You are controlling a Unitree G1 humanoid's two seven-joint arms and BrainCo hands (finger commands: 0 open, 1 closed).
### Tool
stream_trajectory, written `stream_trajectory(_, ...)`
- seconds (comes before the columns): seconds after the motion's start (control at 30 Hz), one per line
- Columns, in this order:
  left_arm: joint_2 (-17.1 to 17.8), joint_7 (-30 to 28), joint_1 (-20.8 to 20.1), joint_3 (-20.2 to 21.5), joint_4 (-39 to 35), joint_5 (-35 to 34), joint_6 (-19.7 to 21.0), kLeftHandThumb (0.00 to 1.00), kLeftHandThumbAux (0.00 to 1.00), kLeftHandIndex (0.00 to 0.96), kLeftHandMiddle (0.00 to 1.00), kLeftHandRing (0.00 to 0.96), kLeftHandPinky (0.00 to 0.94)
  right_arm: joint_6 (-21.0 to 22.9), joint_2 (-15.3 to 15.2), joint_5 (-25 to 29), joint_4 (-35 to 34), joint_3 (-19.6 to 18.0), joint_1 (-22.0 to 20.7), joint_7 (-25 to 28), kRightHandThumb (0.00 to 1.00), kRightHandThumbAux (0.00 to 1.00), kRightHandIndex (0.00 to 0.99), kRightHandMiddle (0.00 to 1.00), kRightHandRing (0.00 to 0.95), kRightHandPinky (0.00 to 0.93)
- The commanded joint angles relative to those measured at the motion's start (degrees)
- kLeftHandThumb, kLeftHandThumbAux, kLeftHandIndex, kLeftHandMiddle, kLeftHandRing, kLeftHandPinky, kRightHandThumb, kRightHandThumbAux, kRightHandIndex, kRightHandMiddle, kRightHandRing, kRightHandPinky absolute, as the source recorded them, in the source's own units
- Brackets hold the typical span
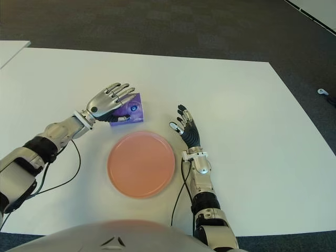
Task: Put the tissue paper into the plate.
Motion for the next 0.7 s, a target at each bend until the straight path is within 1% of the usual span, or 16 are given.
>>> stream_trajectory(0.03, -0.4, -1.0, -0.3, -1.1, 1.4, -0.8, -1.2, 0.039, 0.232, 0.000, 0.000, 0.000, 0.000, 3.3, 0.7, 0.6, 2.1, 0.2, 5.2, 0.1, 0.000, 0.554, 0.000, 0.000, 0.000, 0.000)
stream_trajectory(0.23, -0.4, -2.8, -0.3, -1.5, 2.0, -2.0, -2.8, 0.029, 0.234, 0.000, 0.000, 0.000, 0.000, 3.9, 0.9, 0.4, 1.1, 0.2, 5.6, -0.3, 0.000, 0.552, 0.000, 0.000, 0.000, 0.000)
stream_trajectory(0.33, -0.3, -3.9, -0.3, -1.6, 2.0, -2.4, -3.2, 0.031, 0.237, 0.000, 0.000, 0.000, 0.000, 3.9, 0.8, 0.6, 1.7, -0.1, 5.6, -0.3, 0.000, 0.548, 0.000, 0.000, 0.000, 0.000)
stream_trajectory(0.7, -0.5, -7.8, -0.4, -1.8, 2.8, -3.5, -3.4, 0.037, 0.258, 0.000, 0.000, 0.000, 0.000, 4.0, 0.9, 1.4, 2.8, -0.6, 5.0, 0.4, 0.000, 0.552, 0.000, 0.000, 0.000, 0.000)
